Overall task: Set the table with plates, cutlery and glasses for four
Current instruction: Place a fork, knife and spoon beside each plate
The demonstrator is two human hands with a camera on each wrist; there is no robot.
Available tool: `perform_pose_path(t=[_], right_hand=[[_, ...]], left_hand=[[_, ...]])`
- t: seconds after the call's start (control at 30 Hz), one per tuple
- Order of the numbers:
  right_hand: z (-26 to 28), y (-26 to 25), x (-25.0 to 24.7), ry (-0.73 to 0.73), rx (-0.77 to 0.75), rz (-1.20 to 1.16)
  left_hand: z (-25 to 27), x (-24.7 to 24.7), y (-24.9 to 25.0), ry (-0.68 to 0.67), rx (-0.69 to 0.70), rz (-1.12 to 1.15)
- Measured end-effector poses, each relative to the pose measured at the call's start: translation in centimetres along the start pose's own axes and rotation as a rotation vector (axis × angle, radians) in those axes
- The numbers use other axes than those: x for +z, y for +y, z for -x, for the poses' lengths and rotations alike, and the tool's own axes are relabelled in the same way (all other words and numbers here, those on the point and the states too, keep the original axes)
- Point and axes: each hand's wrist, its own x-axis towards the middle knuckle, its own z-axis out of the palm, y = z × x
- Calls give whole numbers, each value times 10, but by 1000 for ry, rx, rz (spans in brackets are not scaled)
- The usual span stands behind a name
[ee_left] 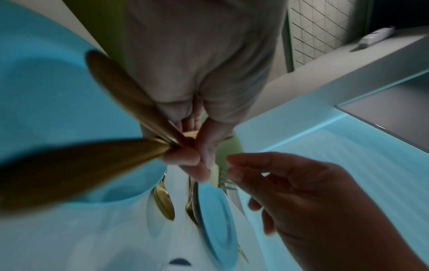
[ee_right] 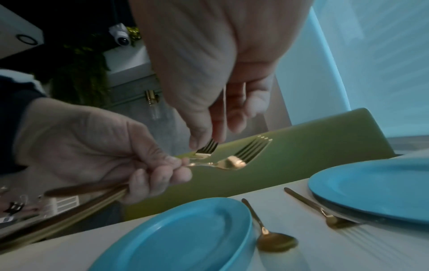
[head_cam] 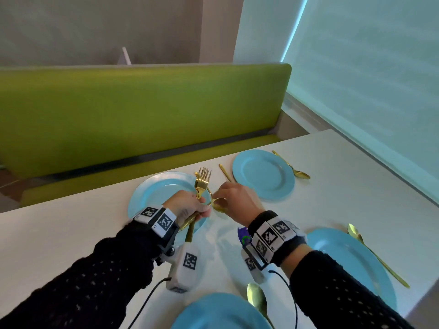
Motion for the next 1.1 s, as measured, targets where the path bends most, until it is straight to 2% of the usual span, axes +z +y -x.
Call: perform_pose_path(t=[0.1,0.23,0.43,0.6,0.77,0.93,1.1], right_hand=[[30,-14,-3,-33,-47,-2],[65,-26,-7,-147,-14,88],[82,-32,-11,-218,-30,63],[83,-34,-13,-174,-16,-5],[74,-42,-1,-108,154,-219],[48,-68,19,-200,301,-322],[14,-110,60,-272,420,-307]], left_hand=[[23,7,-10,-77,-4,-50],[50,17,-20,-157,-7,-87],[75,24,-24,-192,-47,-96],[84,9,-27,-56,-65,61],[83,-24,-37,149,-53,150],[80,-63,-47,320,-27,226],[77,-106,-57,371,-23,284]])
